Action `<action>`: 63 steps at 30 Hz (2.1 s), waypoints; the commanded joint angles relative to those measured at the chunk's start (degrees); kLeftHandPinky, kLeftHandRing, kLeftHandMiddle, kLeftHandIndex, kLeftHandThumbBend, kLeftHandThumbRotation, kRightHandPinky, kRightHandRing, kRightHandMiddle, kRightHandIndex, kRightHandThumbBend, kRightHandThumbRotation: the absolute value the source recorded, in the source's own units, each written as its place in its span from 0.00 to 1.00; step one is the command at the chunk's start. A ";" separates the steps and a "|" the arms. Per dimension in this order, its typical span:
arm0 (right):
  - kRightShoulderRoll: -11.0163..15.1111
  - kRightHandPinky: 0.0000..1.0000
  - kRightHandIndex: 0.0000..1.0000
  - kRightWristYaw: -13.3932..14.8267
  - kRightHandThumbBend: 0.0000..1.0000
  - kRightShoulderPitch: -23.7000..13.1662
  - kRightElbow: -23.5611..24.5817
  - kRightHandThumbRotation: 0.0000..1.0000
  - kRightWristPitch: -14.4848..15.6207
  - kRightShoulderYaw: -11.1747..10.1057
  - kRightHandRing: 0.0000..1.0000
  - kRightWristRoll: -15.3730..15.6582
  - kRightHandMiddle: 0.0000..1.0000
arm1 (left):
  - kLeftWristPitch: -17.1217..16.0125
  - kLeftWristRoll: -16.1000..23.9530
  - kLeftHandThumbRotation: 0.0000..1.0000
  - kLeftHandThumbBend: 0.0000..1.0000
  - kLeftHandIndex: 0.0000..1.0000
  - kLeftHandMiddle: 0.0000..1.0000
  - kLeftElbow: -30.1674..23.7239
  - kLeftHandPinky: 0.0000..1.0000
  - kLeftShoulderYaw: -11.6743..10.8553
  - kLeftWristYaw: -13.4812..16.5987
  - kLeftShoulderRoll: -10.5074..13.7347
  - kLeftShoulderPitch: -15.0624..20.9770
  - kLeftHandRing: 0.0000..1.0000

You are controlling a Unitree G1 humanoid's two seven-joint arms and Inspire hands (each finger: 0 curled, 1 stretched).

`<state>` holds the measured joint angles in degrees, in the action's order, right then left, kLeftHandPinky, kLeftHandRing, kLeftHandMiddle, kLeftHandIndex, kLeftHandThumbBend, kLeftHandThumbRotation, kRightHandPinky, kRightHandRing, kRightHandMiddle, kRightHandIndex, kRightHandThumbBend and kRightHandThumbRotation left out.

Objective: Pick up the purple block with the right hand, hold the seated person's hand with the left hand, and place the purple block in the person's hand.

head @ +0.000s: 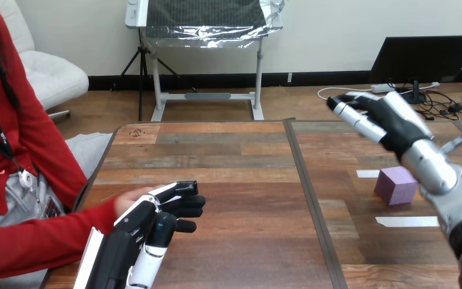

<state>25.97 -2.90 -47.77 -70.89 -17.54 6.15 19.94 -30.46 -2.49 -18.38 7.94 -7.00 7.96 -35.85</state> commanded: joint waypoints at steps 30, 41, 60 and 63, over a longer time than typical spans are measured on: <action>6.47 0.89 0.95 0.71 0.67 -9.24 -5.50 1.00 9.44 10.28 0.97 13.21 0.98 | -1.41 0.41 0.88 0.47 0.73 0.70 -0.64 0.64 -1.81 0.02 -0.58 4.91 0.69; 6.34 0.91 0.97 0.39 0.76 -7.42 -6.22 1.00 11.49 11.22 0.98 13.77 0.99 | -1.73 0.93 0.87 0.44 0.72 0.69 -0.68 0.61 -2.13 0.01 -0.76 4.95 0.67; 5.76 0.92 0.97 -0.58 0.79 -4.61 -6.59 1.00 12.21 12.87 0.97 14.11 0.99 | -1.33 0.36 0.84 0.44 0.72 0.68 -1.10 0.60 -2.52 -0.35 -0.70 5.00 0.66; 5.38 0.91 0.97 -0.86 0.78 -4.32 -6.54 1.00 12.61 12.87 0.96 14.01 0.98 | -1.09 0.78 0.84 0.44 0.71 0.68 -1.32 0.59 -2.69 -0.26 -0.59 4.88 0.65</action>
<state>31.76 -3.57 -51.44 -77.76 -5.12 18.47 33.97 -31.05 -1.90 -18.37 5.79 -7.43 7.94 -33.64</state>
